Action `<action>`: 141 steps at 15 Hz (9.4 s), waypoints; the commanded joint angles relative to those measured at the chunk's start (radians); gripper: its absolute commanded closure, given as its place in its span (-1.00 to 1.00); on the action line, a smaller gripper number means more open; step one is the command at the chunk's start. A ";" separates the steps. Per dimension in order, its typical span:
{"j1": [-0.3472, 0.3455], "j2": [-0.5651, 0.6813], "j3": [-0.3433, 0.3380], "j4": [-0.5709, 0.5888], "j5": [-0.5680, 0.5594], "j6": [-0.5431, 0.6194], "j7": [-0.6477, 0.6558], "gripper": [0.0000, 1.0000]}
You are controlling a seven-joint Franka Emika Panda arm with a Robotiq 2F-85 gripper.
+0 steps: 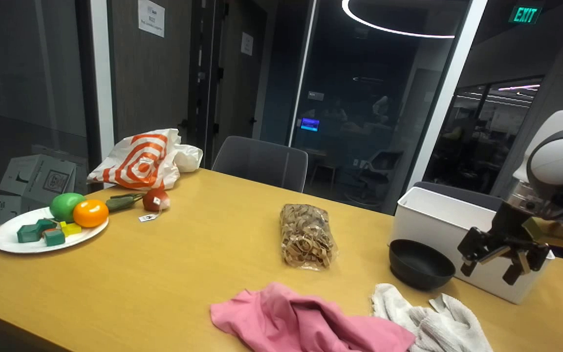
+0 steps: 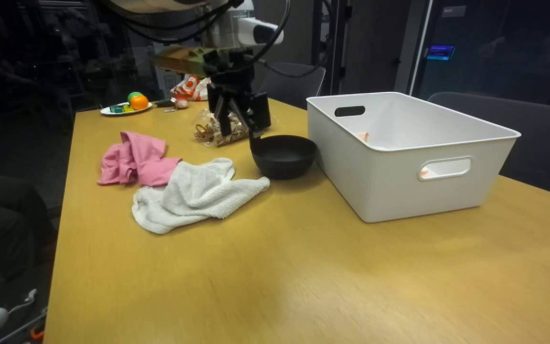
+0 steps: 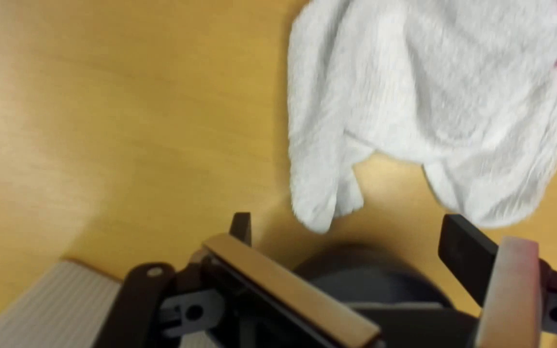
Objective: Put all the pieces of cloth into the white basket
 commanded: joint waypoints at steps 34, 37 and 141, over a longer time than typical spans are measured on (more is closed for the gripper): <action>0.069 0.110 0.025 -0.082 -0.055 0.043 -0.001 0.76; 0.050 0.037 0.013 -0.080 -0.192 0.050 0.131 0.78; 0.124 -0.031 0.164 0.148 -0.306 0.077 0.293 0.84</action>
